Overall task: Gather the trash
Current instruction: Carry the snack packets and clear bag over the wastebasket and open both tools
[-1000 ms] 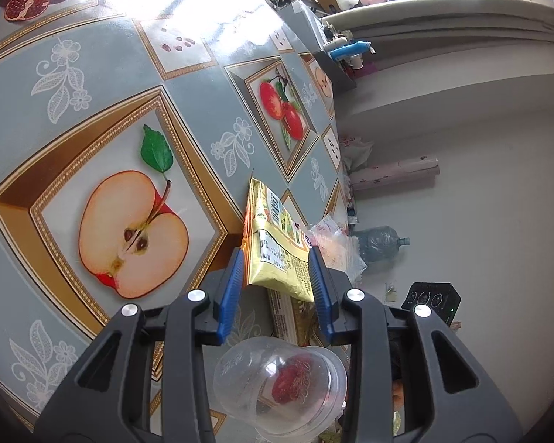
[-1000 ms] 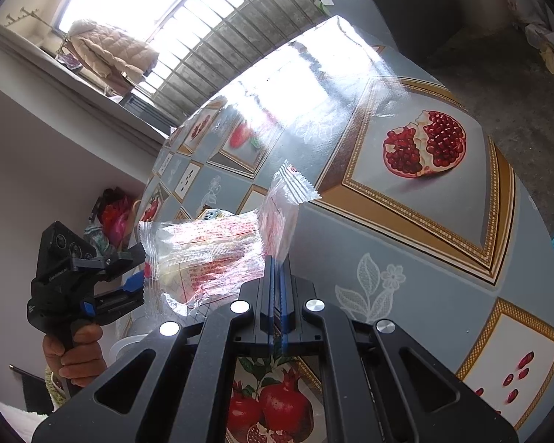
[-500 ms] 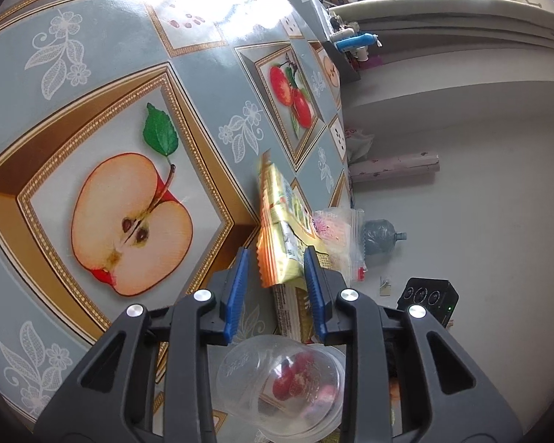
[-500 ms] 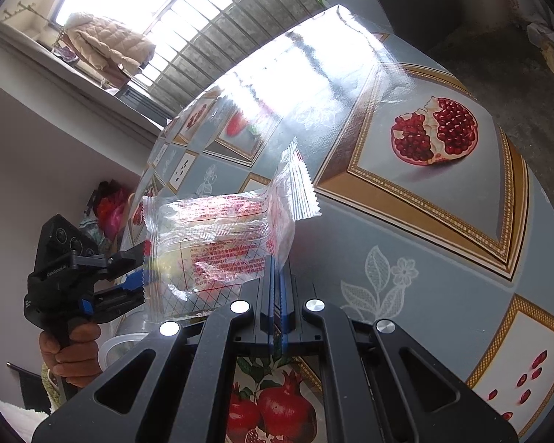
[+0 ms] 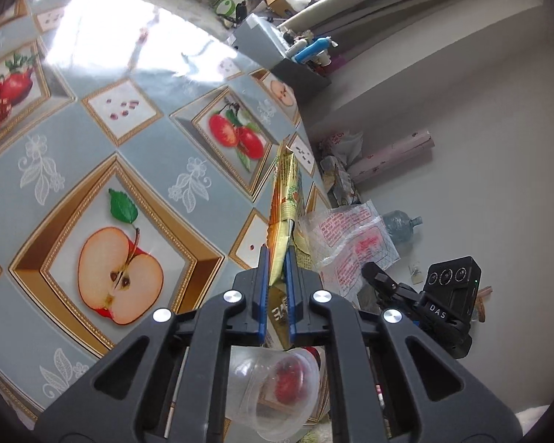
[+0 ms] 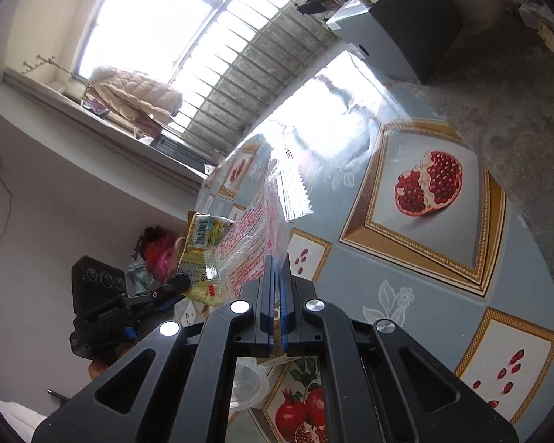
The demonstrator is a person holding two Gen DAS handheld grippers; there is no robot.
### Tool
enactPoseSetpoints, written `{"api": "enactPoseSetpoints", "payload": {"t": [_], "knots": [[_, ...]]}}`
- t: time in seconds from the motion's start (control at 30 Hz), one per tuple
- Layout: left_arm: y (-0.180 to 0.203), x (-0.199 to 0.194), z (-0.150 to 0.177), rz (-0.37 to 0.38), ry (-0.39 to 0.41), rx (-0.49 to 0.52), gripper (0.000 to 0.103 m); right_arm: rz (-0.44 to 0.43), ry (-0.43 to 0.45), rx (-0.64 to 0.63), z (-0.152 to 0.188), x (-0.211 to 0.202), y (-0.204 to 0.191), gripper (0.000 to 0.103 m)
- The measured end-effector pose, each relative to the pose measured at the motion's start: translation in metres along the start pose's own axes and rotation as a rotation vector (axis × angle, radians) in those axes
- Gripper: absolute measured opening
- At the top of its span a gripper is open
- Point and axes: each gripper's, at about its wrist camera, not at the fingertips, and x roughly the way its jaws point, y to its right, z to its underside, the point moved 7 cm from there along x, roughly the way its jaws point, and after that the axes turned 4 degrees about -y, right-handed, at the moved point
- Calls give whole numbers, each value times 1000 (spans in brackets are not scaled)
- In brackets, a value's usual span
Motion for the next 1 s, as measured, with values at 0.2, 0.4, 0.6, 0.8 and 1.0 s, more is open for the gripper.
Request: {"api": "enactPoseSetpoints", "payload": {"t": [0.2, 0.4, 0.6, 0.8, 1.0], "knots": [[57, -17, 0, -47, 78, 158, 6, -17, 118, -5, -4, -59, 1, 3], [130, 10, 15, -35, 48, 309, 6, 38, 263, 31, -1, -133, 33, 3], [207, 73, 37, -16, -27, 463, 6, 135, 434, 135, 6, -218, 98, 3], [268, 170, 69, -27, -150, 599, 6, 335, 571, 274, 24, -281, 177, 3], [294, 278, 117, -66, -326, 693, 6, 597, 588, 424, 42, -293, 256, 3]]}}
